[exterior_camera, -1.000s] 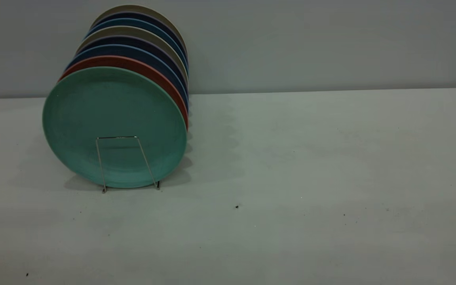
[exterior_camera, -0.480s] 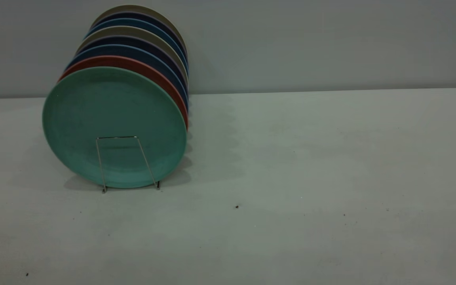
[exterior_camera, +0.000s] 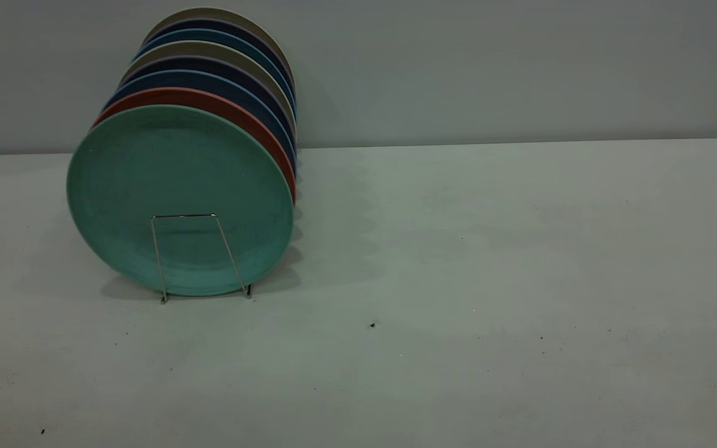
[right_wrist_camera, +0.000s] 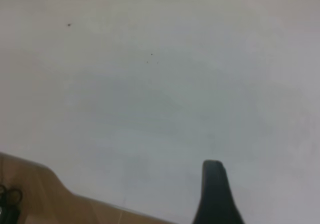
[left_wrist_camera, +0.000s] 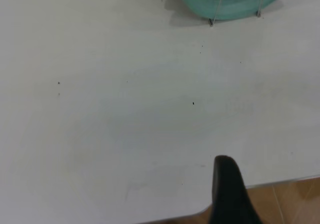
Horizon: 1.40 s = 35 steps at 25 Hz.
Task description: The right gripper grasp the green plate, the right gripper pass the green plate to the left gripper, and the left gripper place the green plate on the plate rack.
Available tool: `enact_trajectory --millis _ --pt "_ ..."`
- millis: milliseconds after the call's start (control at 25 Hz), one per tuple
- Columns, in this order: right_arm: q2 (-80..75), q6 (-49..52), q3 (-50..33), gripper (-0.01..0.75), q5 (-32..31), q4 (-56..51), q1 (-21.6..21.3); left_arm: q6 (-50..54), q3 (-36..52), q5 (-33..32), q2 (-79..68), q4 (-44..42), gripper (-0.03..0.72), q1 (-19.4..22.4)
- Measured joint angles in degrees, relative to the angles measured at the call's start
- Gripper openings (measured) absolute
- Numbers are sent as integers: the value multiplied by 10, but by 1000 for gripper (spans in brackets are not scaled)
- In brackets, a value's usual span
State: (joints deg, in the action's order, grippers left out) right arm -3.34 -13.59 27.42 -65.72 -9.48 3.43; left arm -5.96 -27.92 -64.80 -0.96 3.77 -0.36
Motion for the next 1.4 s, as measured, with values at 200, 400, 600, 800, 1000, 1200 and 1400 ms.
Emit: enact_trajectory --millis 200,400,600,800,1000,1200,1400 --pt "28 0 0 534 1 0 0 1 0 0 14 0 471 0" --pt "43 0 0 534 0 0 0 1 0 -1 22 0 471 0" --pt "43 0 0 534 0 0 0 1 0 -1 22 0 471 0" --pt "43 0 0 534 0 0 0 1 0 -1 22 0 471 0" --pt "44 0 0 534 0 0 0 1 0 -1 22 0 471 0" --pt "44 0 0 534 0 0 0 1 0 -1 22 0 471 0" --pt "44 1 0 534 0 1 0 1 0 -1 22 0 471 0"
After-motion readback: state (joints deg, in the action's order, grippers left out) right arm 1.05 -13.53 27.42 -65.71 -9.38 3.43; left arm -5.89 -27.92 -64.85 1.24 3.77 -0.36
